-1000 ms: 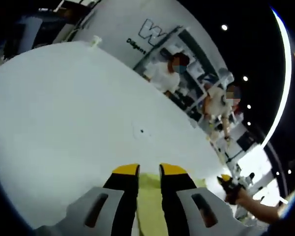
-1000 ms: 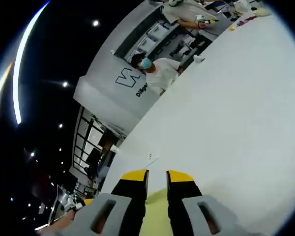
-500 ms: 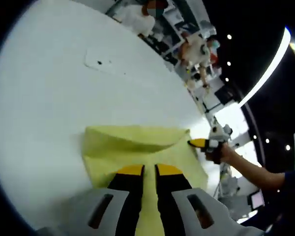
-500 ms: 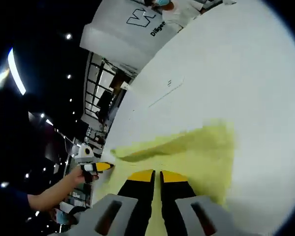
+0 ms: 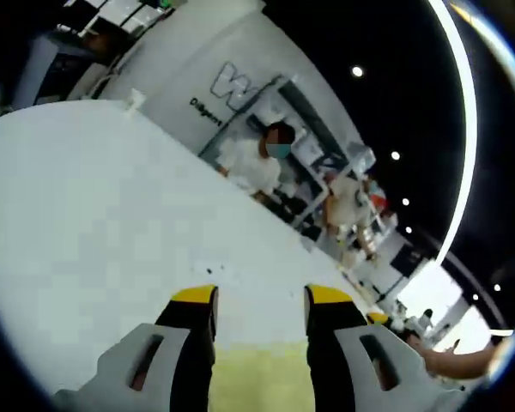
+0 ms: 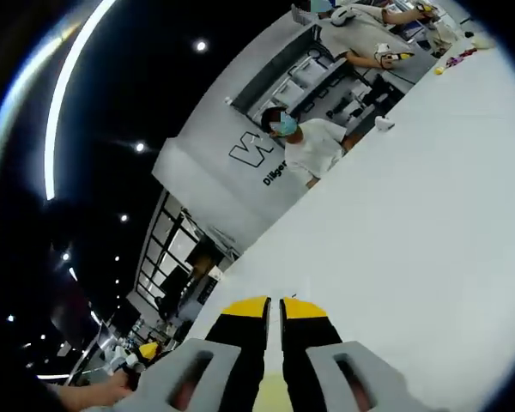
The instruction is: Fold the garment on the visible template until the final outline fits inside the template.
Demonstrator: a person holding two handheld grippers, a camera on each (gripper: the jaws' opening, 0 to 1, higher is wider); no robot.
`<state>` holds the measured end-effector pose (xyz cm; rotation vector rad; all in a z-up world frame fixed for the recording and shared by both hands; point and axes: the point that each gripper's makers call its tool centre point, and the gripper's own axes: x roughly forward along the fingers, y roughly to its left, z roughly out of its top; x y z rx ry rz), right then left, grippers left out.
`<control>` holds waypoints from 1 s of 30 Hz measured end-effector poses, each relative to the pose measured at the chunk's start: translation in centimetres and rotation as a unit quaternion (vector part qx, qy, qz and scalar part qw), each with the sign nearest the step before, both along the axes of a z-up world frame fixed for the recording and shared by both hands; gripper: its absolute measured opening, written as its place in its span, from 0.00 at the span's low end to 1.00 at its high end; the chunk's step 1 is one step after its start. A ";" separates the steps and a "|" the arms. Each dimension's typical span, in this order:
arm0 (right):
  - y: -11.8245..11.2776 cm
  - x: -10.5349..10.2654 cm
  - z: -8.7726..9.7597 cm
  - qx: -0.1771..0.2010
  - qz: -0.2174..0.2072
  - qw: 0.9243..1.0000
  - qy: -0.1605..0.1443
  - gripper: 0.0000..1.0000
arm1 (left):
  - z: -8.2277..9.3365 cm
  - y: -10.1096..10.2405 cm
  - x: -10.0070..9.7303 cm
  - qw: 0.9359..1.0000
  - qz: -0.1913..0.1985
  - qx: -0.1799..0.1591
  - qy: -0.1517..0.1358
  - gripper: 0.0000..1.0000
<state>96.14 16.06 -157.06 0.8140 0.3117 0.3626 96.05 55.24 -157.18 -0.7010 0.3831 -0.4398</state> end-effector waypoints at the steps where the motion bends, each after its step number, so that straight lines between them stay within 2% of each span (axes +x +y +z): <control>1: -0.2 -0.3 0.0 -0.001 0.002 1.000 0.000 0.00 | 0.0 0.1 -0.4 1.000 -0.005 0.001 0.002 0.33; 3: -0.7 -1.4 -0.2 -0.013 0.006 1.000 0.002 0.03 | 0.1 0.3 -1.3 1.000 -0.017 0.013 0.002 0.34; 4: -1.0 -3.7 -0.3 -0.023 0.022 0.999 0.006 0.03 | 0.2 0.5 -2.4 0.999 -0.031 0.031 0.000 0.34; 5: -1.0 -4.4 -0.4 -0.030 0.032 0.999 0.008 0.03 | 0.3 0.3 -4.3 0.997 -0.061 0.054 -0.001 0.33; 7: -0.8 -6.1 -0.7 -0.043 0.051 0.998 0.017 0.04 | 0.0 0.0 -6.0 0.994 -0.088 0.071 0.003 0.32; 8: -0.8 -7.9 -1.4 -0.061 0.080 0.995 0.027 0.04 | -0.5 -0.7 -8.7 0.988 -0.126 0.094 0.014 0.31; 11: -0.3 -9.9 -2.1 -0.088 0.101 0.990 0.033 0.04 | -1.3 -1.0 -11.5 0.981 -0.150 0.122 0.021 0.29; 12: -0.4 -11.0 -2.5 -0.089 0.104 0.990 0.037 0.04 | -2.4 -0.9 -13.3 0.975 -0.167 0.140 0.034 0.27; 13: -0.4 -11.3 -2.7 -0.088 0.104 0.990 0.039 0.05 | -2.6 -0.9 -13.8 0.974 -0.171 0.145 0.037 0.26; 14: -0.4 -12.2 -3.0 -0.081 0.103 0.990 0.045 0.05 | -3.2 -1.0 -15.4 0.969 -0.179 0.164 0.039 0.26; 17: 0.2 -14.8 -4.0 -0.068 0.108 0.990 0.063 0.05 | -4.2 -0.8 -18.0 0.968 -0.170 0.179 0.046 0.27; 18: 0.1 -15.7 -4.3 -0.050 0.098 0.991 0.073 0.05 | -4.6 -0.8 -19.1 0.967 -0.172 0.183 0.052 0.27; 19: 0.1 -15.9 -4.4 -0.048 0.099 0.991 0.074 0.04 | -4.8 -0.8 -19.4 0.966 -0.174 0.184 0.054 0.26; 20: 0.5 -17.3 -4.6 -0.047 0.102 0.991 0.076 0.04 | -5.6 -1.1 -20.8 0.960 -0.184 0.202 0.062 0.26; 21: 0.6 -17.7 -4.7 -0.050 0.102 0.990 0.078 0.04 | -6.0 -1.1 -21.2 0.957 -0.185 0.214 0.067 0.26; 22: 0.5 -18.5 -5.0 -0.059 0.105 0.989 0.081 0.04 | -6.6 -1.2 -22.0 0.950 -0.189 0.235 0.075 0.25; 24: 0.2 -19.5 -5.5 -0.075 0.109 0.987 0.089 0.04 | -7.1 -1.4 -22.6 0.944 -0.196 0.253 0.076 0.21; 27: 0.0 -20.5 -5.6 -0.087 0.107 0.986 0.089 0.03 | -7.2 -1.7 -22.4 0.943 -0.198 0.259 0.066 0.15; 30: -0.5 -21.2 -5.6 -0.085 0.099 0.987 0.090 0.03 | -7.2 -2.2 -22.0 0.945 -0.189 0.261 0.060 0.16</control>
